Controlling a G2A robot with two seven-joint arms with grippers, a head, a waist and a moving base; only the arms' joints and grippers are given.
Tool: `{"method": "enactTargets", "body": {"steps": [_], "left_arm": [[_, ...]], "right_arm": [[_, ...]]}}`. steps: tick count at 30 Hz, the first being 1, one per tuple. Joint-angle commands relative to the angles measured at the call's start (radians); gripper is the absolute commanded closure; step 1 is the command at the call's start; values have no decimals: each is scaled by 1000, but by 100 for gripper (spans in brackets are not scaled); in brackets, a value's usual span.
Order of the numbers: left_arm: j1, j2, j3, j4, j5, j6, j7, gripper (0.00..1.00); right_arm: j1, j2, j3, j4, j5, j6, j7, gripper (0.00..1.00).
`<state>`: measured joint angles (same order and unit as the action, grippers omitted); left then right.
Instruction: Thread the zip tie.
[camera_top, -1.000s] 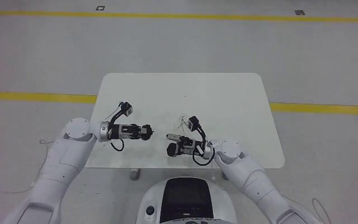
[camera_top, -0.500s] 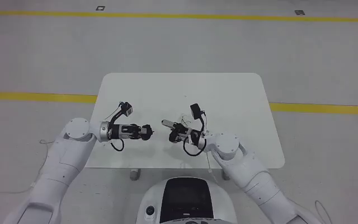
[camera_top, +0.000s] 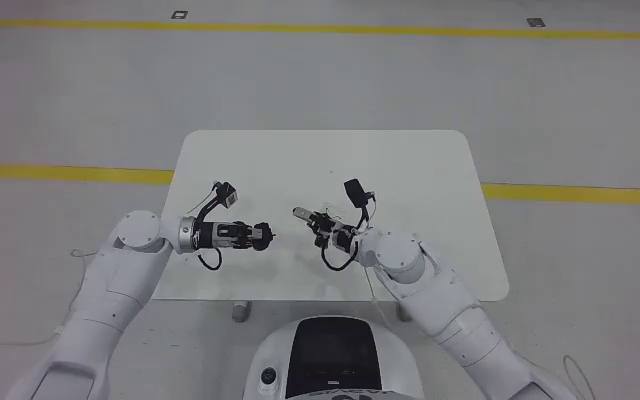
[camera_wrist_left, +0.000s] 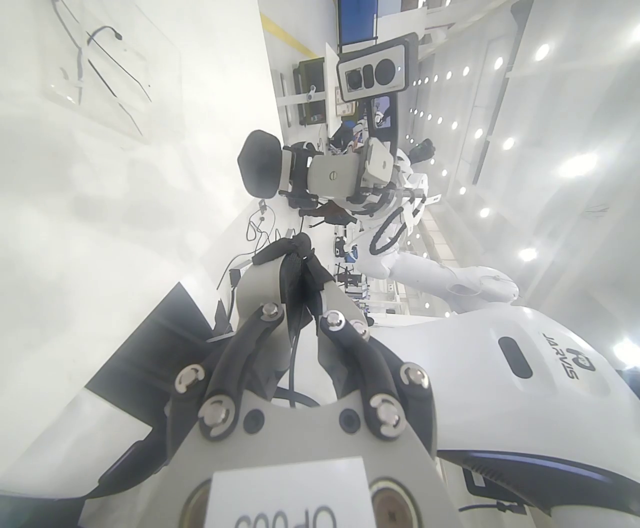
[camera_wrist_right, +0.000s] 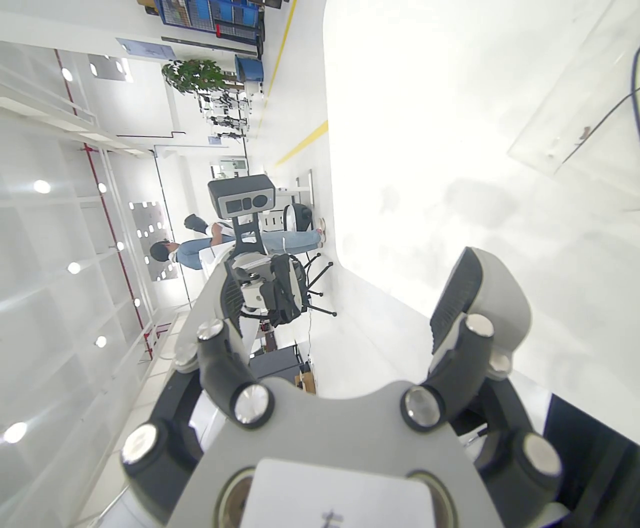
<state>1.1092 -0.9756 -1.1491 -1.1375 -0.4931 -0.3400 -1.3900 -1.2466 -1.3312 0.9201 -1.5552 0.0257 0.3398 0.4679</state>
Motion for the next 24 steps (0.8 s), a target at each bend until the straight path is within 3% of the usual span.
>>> {"method": "enactTargets", "body": {"steps": [1, 6, 10, 13, 20, 24], "left_arm": [[0, 0, 0, 0, 0, 0, 0, 100], [0, 0, 0, 0, 0, 0, 0, 100], [0, 0, 0, 0, 0, 0, 0, 100], [0, 0, 0, 0, 0, 0, 0, 100], [0, 0, 0, 0, 0, 0, 0, 100], [0, 0, 0, 0, 0, 0, 0, 100]], "right_arm": [[1, 0, -2, -1, -14, 0, -10, 0], [34, -5, -13, 24, -83, 0, -55, 0], [83, -22, -34, 97, -130, 0, -81, 0], [142, -47, -63, 176, -166, 0, -89, 0], [255, -134, -106, 413, -239, 0, -72, 0], [255, -134, -106, 413, -239, 0, -72, 0]]}}
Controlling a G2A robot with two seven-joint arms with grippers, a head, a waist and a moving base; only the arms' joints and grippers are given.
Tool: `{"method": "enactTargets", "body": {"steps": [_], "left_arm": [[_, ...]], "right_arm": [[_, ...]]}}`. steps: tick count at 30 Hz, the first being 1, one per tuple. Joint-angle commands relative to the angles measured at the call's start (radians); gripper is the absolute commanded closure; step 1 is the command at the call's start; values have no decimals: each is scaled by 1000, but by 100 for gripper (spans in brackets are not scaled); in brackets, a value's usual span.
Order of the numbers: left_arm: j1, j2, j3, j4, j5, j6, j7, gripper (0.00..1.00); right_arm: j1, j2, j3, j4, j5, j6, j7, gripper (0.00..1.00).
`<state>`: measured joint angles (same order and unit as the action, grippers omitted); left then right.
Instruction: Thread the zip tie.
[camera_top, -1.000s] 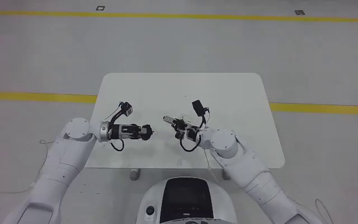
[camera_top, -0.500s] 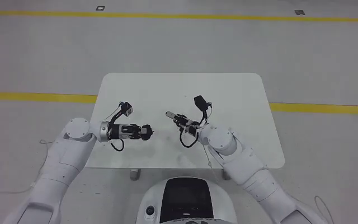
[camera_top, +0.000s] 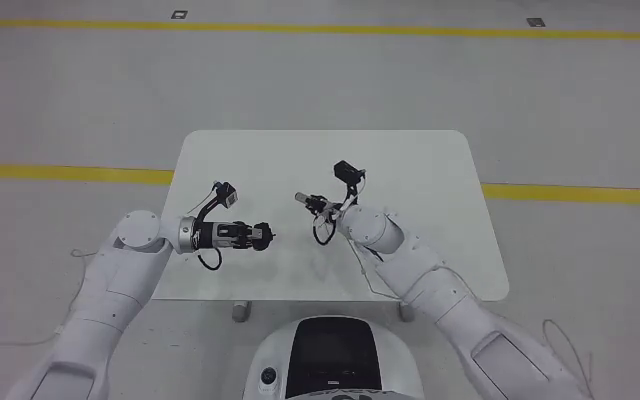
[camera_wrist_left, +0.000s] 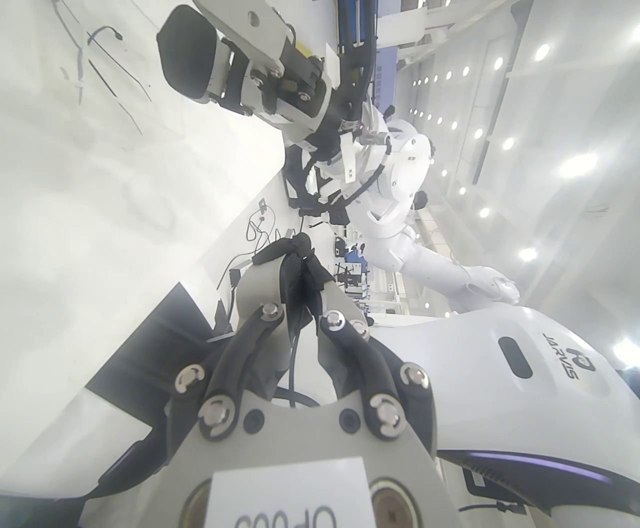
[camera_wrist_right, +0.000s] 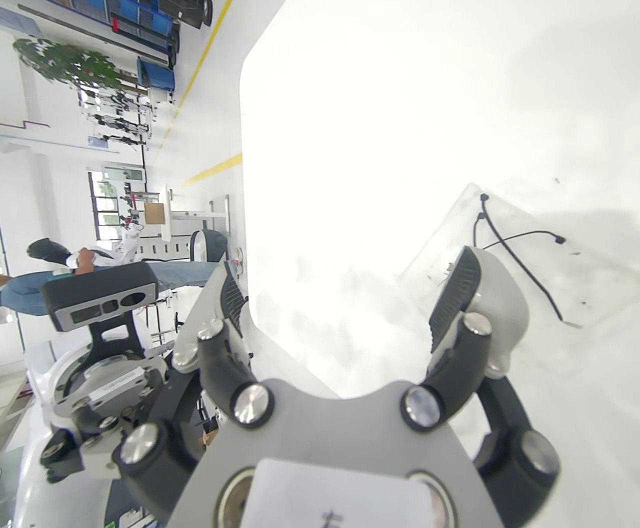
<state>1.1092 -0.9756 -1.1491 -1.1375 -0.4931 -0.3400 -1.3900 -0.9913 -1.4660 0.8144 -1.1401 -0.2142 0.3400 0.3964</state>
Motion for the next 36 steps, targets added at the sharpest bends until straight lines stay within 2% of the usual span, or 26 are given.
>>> {"method": "enactTargets", "body": {"steps": [1, 4, 9, 15, 20, 27, 32, 36], "left_arm": [[0, 0, 0, 0, 0, 0, 0, 100], [0, 0, 0, 0, 0, 0, 0, 100], [0, 0, 0, 0, 0, 0, 0, 100], [0, 0, 0, 0, 0, 0, 0, 100], [0, 0, 0, 0, 0, 0, 0, 100], [0, 0, 0, 0, 0, 0, 0, 100], [0, 0, 0, 0, 0, 0, 0, 100], [0, 0, 0, 0, 0, 0, 0, 100]], "right_arm": [[-1, 1, 0, -2, 1, 0, 0, 0], [-4, 1, -1, -2, -4, -2, -2, 0], [24, -3, -9, 19, -85, 0, 41, 0], [80, -18, 8, 53, -187, 0, 188, 0], [106, -36, 48, 75, -273, 0, 307, 0], [114, -82, 127, 96, -473, 0, 454, 0], [91, -143, 187, 96, -674, 0, 540, 0], [91, -143, 187, 96, -674, 0, 540, 0]]}}
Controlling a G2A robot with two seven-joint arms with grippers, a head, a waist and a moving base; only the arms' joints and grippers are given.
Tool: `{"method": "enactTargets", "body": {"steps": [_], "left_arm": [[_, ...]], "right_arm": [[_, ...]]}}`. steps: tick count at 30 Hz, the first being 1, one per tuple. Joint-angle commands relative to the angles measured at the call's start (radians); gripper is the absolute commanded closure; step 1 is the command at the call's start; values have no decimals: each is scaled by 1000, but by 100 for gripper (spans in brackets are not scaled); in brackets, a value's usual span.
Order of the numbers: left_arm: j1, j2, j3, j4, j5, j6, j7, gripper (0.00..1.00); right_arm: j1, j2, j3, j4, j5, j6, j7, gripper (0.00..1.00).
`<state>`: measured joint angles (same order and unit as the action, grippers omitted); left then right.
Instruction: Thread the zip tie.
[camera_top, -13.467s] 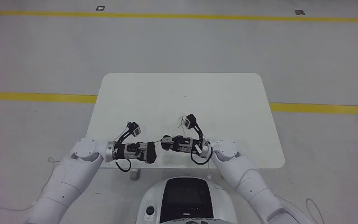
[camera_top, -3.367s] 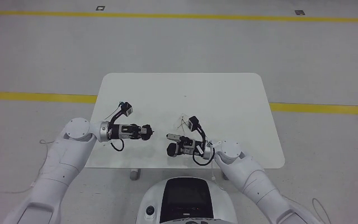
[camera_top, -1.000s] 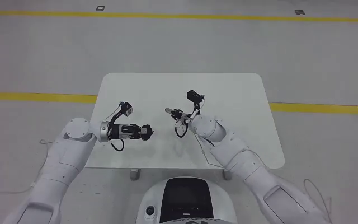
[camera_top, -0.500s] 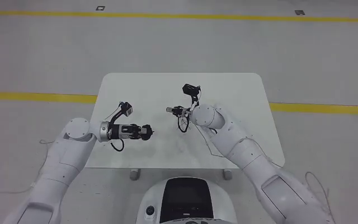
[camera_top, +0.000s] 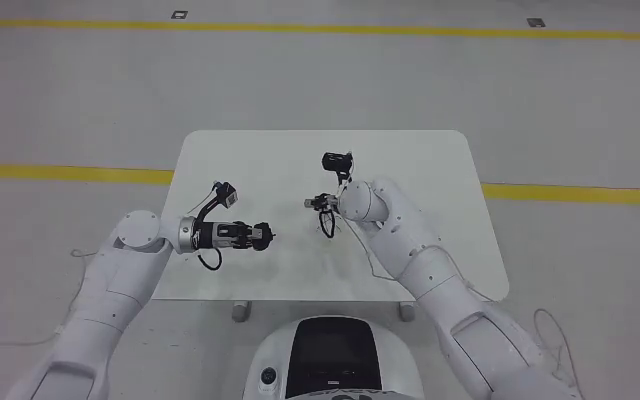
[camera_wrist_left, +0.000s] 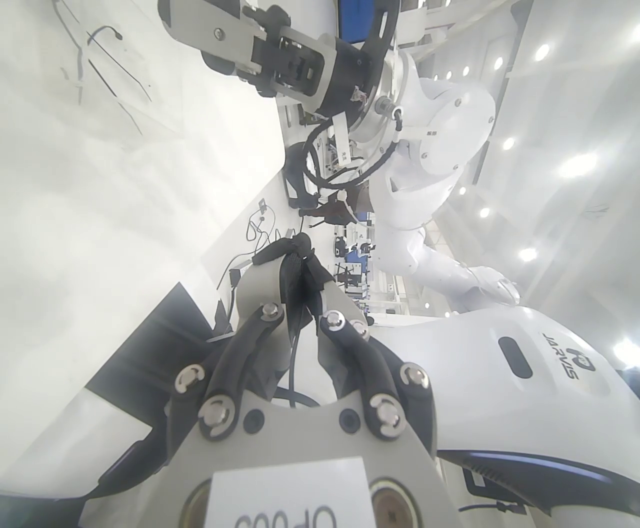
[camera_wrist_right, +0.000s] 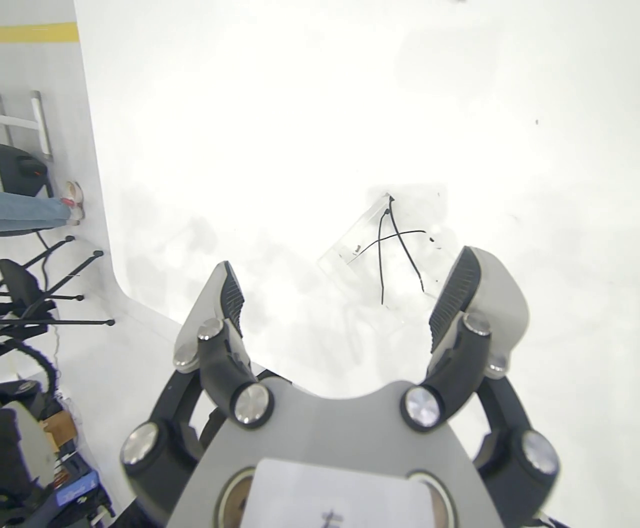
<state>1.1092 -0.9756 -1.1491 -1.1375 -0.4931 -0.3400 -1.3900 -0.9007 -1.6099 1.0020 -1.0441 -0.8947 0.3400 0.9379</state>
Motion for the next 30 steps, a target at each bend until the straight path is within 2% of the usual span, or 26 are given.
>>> {"method": "enactTargets", "body": {"steps": [1, 7, 11, 16, 21, 28, 30], "left_arm": [[0, 0, 0, 0, 0, 0, 0, 100], [0, 0, 0, 0, 0, 0, 0, 100], [0, 0, 0, 0, 0, 0, 0, 100], [0, 0, 0, 0, 0, 0, 0, 100], [0, 0, 0, 0, 0, 0, 0, 100], [0, 0, 0, 0, 0, 0, 0, 100], [0, 0, 0, 0, 0, 0, 0, 100]], "right_arm": [[0, 1, -1, 0, 7, 0, -1, 0], [-8, 0, -19, -12, -25, 0, -5, 0], [9, -8, -48, -10, -91, 0, 52, 0], [65, -41, -73, 53, -161, 0, 180, 0], [111, -81, -65, 128, -195, 0, 235, 0], [113, -83, -63, 133, -199, 0, 235, 0], [96, -82, -63, 132, -198, -7, 205, 0]]}}
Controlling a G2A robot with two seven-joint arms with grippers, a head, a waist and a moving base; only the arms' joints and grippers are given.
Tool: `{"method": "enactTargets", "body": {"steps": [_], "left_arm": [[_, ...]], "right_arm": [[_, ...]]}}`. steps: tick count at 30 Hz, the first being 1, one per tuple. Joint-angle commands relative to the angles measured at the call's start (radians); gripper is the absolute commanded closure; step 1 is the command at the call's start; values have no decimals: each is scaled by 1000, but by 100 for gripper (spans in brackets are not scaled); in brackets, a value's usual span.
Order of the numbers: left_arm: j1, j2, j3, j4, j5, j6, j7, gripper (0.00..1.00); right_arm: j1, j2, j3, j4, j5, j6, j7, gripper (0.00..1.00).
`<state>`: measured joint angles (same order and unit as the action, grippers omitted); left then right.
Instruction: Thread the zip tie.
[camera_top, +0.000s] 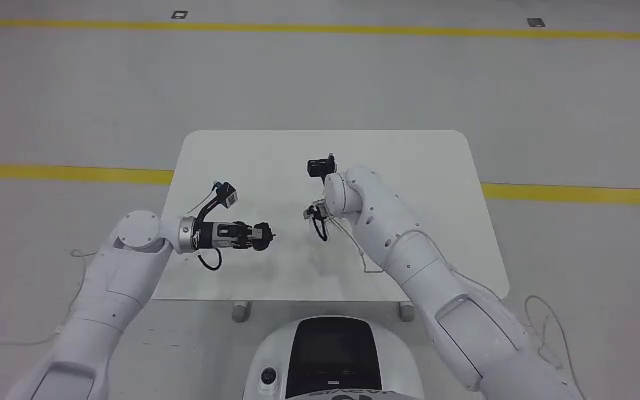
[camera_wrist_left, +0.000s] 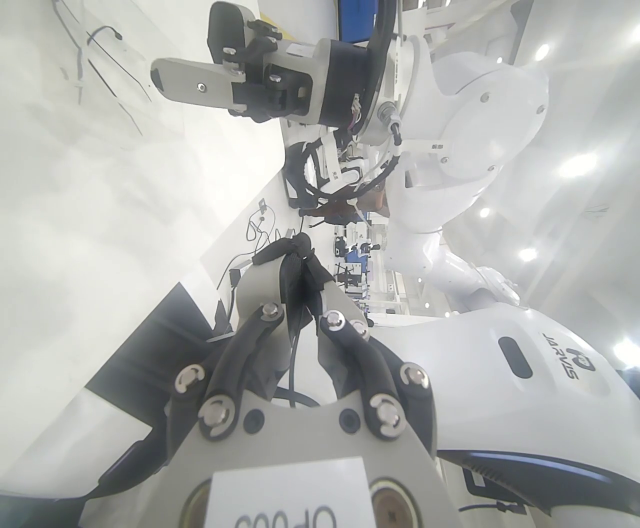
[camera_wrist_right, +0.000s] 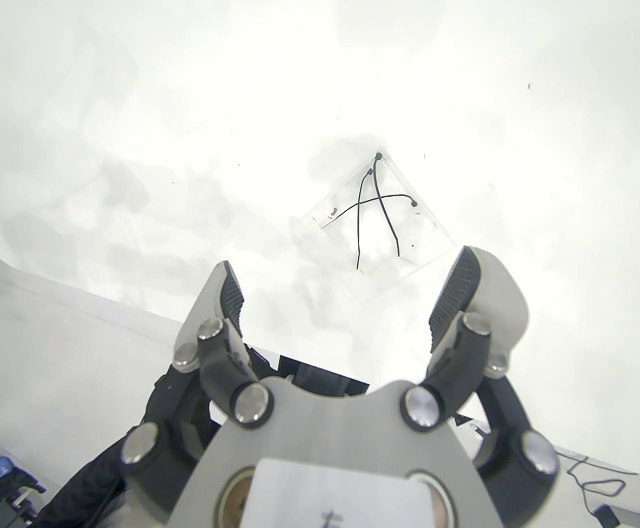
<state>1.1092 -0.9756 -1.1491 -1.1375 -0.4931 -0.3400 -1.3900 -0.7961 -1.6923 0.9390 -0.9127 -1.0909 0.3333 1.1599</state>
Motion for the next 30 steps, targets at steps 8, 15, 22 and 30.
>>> {"method": "enactTargets", "body": {"steps": [8, 15, 22, 30], "left_arm": [[0, 0, 0, 0, 0, 0, 0, 100], [0, 0, 0, 0, 0, 0, 0, 100], [0, 0, 0, 0, 0, 0, 0, 100], [0, 0, 0, 0, 0, 0, 0, 100]], "right_arm": [[16, -22, -10, 58, 3, 7, -23, 0], [56, -53, 6, 155, 27, 7, -49, 61], [89, -87, 49, 265, 24, 7, -88, 73], [121, -129, 90, 372, -2, 7, -123, 78]]}}
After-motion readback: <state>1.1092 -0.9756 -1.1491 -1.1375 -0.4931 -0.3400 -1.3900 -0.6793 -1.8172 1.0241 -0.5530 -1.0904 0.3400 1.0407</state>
